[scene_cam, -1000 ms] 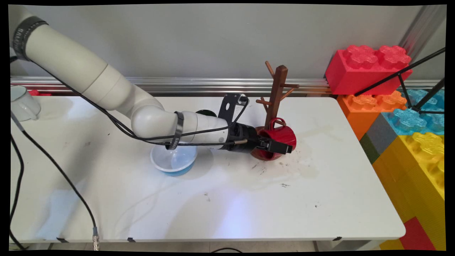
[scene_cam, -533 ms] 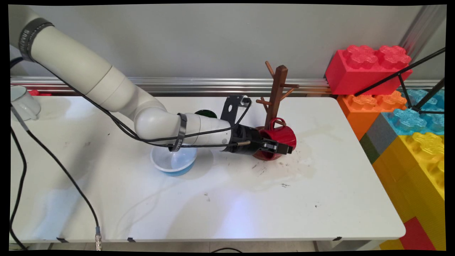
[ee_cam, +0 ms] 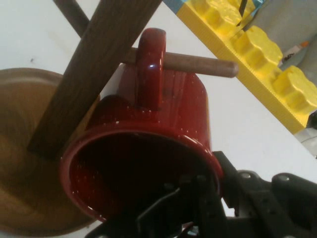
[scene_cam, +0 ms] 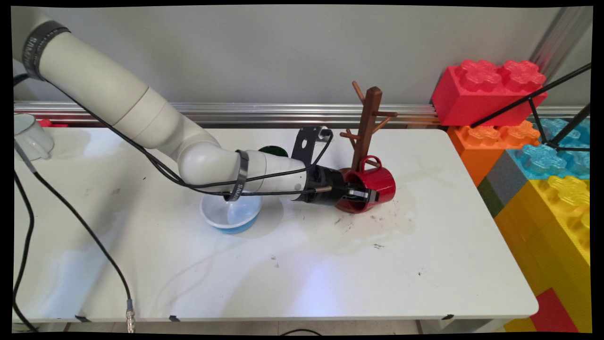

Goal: Place the picked object on the table

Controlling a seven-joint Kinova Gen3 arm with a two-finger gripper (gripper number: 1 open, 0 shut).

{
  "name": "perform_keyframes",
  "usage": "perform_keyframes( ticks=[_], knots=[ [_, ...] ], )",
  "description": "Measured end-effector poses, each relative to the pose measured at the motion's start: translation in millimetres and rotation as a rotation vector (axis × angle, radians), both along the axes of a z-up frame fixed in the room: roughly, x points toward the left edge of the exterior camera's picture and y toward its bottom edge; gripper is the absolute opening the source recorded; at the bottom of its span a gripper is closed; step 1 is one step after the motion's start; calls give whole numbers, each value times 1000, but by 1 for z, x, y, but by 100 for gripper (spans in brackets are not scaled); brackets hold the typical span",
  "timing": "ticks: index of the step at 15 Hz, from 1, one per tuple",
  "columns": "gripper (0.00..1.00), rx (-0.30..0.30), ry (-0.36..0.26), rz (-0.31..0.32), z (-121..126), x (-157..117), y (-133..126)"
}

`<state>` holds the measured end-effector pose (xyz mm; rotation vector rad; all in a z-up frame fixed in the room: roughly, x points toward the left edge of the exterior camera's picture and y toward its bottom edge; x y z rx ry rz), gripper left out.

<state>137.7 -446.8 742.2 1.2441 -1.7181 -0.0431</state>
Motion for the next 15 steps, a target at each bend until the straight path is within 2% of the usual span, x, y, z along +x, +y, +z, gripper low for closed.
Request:
perform_keyframes(
  ticks=[5,15],
  knots=[
    [0,13,6,10,3,2,5],
    [0,-4,92,-21,34,-12,18]
  ],
)
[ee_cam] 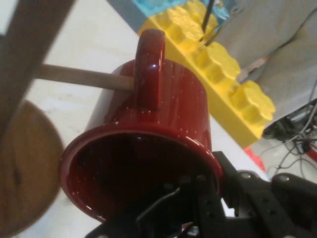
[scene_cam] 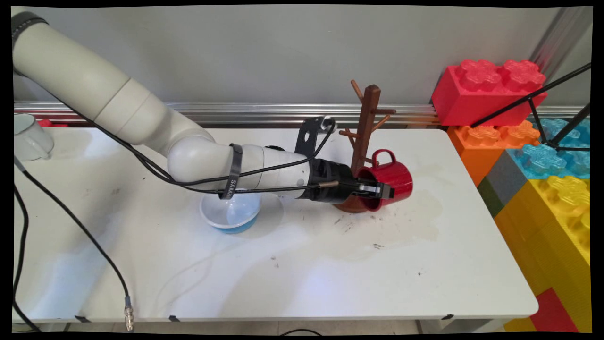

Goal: Place the picked object on the table

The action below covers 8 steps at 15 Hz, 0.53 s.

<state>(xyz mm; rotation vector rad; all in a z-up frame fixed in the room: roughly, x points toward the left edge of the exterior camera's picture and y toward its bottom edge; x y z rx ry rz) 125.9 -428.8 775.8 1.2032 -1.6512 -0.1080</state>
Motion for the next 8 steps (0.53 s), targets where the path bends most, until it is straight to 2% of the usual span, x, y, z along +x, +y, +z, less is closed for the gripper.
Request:
perform_keyframes(
  ticks=[8],
  knots=[
    [0,-3,35,-47,24,-8,22]
  ],
)
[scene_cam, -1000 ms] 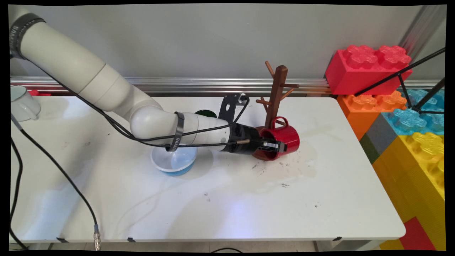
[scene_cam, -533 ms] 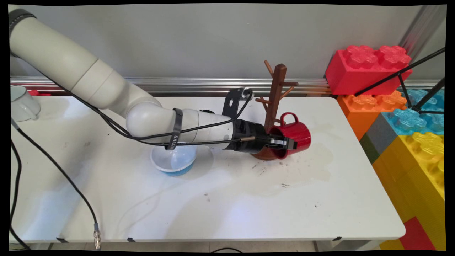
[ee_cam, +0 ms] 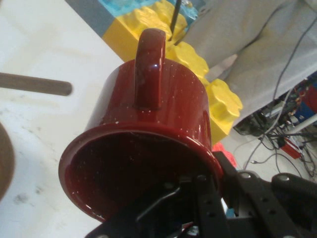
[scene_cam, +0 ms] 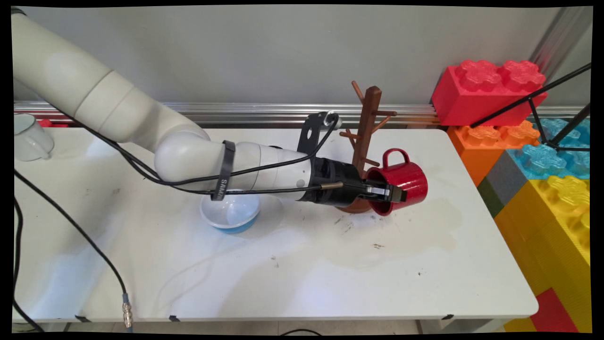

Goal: Place the picked object on the table

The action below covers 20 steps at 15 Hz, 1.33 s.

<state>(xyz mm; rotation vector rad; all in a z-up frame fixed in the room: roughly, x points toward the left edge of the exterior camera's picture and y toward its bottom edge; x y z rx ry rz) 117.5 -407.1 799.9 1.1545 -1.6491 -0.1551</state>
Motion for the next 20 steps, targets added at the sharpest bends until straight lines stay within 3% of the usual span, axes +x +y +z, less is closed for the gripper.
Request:
perform_keyframes(
  ticks=[9,20],
  knots=[
    [0,1,-10,-58,29,3,26],
    [0,-34,-168,-157,80,36,37]
  ],
)
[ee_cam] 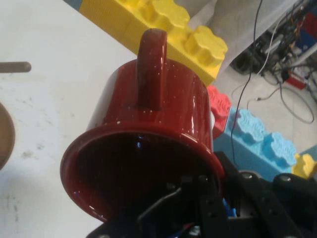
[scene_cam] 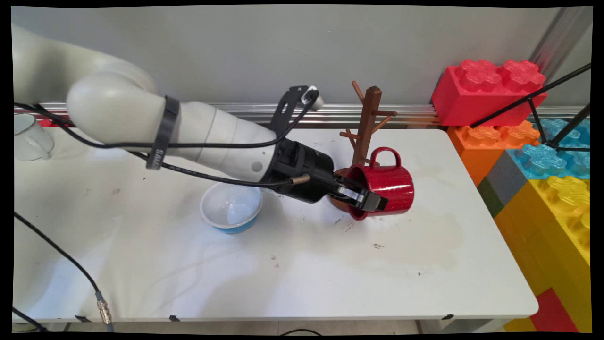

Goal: Place the picked object on the table

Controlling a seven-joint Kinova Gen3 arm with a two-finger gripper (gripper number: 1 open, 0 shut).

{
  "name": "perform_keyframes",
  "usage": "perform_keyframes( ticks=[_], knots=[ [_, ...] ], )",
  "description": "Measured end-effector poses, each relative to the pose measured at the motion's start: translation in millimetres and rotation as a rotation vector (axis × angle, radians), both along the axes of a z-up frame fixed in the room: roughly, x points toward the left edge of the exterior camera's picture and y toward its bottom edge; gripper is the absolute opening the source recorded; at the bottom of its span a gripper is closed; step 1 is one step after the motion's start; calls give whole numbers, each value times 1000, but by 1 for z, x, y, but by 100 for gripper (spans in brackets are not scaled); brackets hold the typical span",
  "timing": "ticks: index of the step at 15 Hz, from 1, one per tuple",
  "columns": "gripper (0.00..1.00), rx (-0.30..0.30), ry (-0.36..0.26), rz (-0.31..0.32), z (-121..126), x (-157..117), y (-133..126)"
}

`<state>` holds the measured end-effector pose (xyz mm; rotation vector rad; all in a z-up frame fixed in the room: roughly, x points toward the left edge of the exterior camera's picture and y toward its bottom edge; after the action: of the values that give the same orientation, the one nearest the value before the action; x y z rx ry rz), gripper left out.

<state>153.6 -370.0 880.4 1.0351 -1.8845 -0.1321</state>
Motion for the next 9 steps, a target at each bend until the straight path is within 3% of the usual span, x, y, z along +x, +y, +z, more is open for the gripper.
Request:
perform_keyframes(
  ticks=[9],
  knots=[
    [0,43,-141,-42,37,20,-8]
  ],
)
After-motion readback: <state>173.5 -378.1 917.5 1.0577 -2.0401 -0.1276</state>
